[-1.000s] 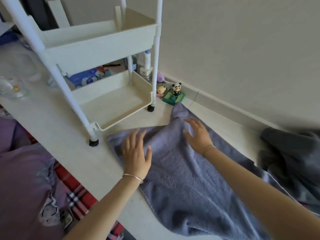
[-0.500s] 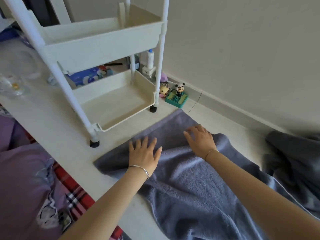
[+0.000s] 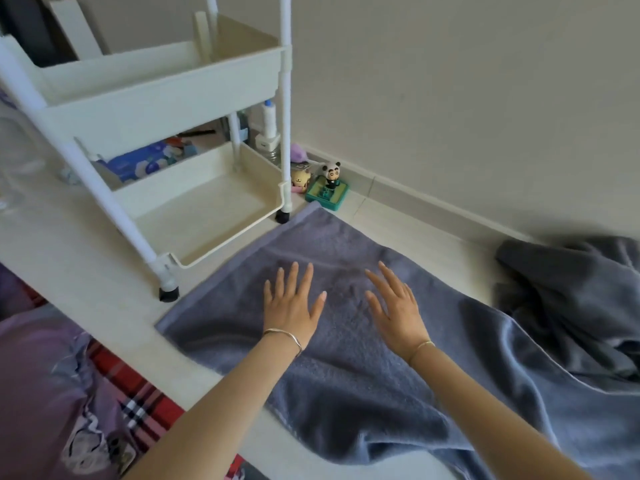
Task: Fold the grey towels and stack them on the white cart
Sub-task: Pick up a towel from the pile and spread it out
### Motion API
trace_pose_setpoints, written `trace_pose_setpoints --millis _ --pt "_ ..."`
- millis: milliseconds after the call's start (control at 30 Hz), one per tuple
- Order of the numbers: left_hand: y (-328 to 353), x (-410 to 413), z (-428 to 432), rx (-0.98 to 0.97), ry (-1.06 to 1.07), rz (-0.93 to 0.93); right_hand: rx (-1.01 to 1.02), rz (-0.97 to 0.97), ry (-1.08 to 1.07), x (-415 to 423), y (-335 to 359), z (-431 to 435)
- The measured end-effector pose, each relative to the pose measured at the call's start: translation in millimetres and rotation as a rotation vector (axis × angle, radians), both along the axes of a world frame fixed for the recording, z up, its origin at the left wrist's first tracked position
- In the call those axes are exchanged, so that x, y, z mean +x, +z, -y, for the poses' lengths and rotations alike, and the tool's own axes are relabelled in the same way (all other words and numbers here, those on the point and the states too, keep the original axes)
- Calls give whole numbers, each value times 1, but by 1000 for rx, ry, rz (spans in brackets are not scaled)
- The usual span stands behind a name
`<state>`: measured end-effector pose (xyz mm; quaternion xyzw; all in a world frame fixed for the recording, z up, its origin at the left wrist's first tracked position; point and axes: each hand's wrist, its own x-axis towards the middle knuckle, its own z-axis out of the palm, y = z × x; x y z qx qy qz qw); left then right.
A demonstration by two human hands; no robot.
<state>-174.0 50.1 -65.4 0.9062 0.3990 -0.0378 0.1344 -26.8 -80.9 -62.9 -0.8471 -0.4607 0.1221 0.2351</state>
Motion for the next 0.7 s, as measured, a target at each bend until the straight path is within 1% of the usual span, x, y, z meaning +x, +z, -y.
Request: trace_pose_setpoints --millis 100,167,267,333,367,433,500,567,633,700 --pt "13 23 64 -76 -239 129 45 -28 -126 8 7 61" --pt "16 33 108 -90 -400 153 104 -28 -206 7 10 107" --pt "11 38 163 -89 -617 164 166 67 -267 -7 14 179" --pt "4 39 186 -81 -725 150 158 128 -249 -23 11 223" --pt "2 38 190 -86 -733 119 119 152 -223 -31 7 240" --pt "0 38 198 -123 -727 12 -41 170 -204 -44 -8 279" --pt "-10 38 200 -100 -710 -34 -221 153 -258 -56 -27 314" --pt "-11 42 201 -95 -676 -60 -357 129 -285 -65 -36 337" --pt "-9 49 198 -127 -626 -82 -413 110 -262 -72 -36 346" --pt "-7 53 196 -137 -620 -102 -397 111 -222 -82 -32 360"
